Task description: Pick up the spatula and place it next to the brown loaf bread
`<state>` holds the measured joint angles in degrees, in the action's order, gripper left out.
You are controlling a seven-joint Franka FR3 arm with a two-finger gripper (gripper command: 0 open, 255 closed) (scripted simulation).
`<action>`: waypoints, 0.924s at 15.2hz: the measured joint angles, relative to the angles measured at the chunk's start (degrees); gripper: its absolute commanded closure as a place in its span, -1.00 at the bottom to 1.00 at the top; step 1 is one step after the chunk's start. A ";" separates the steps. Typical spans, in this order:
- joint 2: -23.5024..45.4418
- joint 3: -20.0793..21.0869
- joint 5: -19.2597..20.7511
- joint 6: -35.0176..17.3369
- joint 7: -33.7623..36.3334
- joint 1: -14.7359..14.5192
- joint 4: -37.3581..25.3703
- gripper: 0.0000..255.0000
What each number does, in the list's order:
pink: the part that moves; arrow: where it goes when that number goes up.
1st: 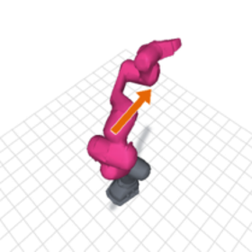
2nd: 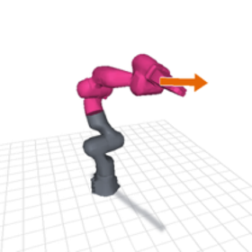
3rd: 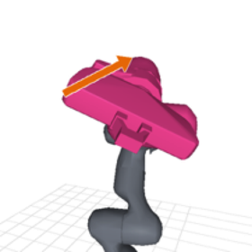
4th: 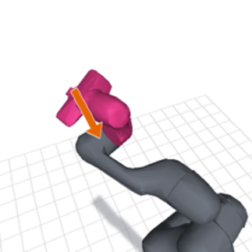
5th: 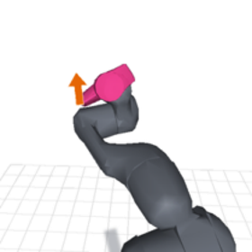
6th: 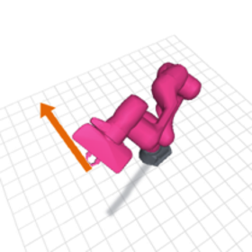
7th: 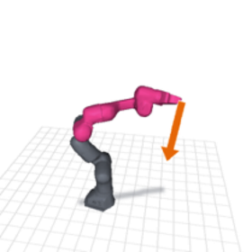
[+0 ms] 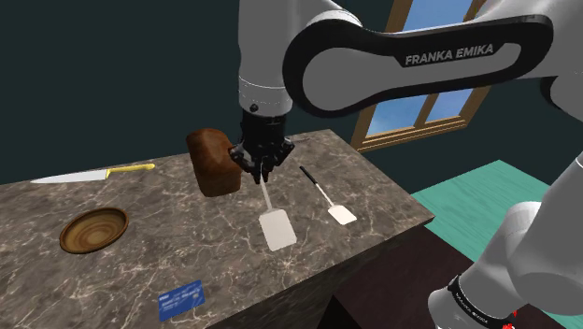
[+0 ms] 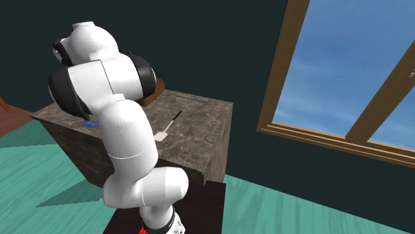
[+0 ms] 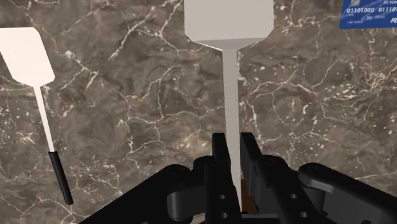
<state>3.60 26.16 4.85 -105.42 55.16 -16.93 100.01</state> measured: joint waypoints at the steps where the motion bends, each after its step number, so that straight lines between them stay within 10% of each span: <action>1: 1.26 0.38 0.64 0.04 1.04 -0.53 -1.12 1.00; 14: 3.95 0.38 2.26 -8.82 2.83 -0.92 5.45 1.00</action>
<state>7.55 26.54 7.11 -114.25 57.98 -17.85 105.46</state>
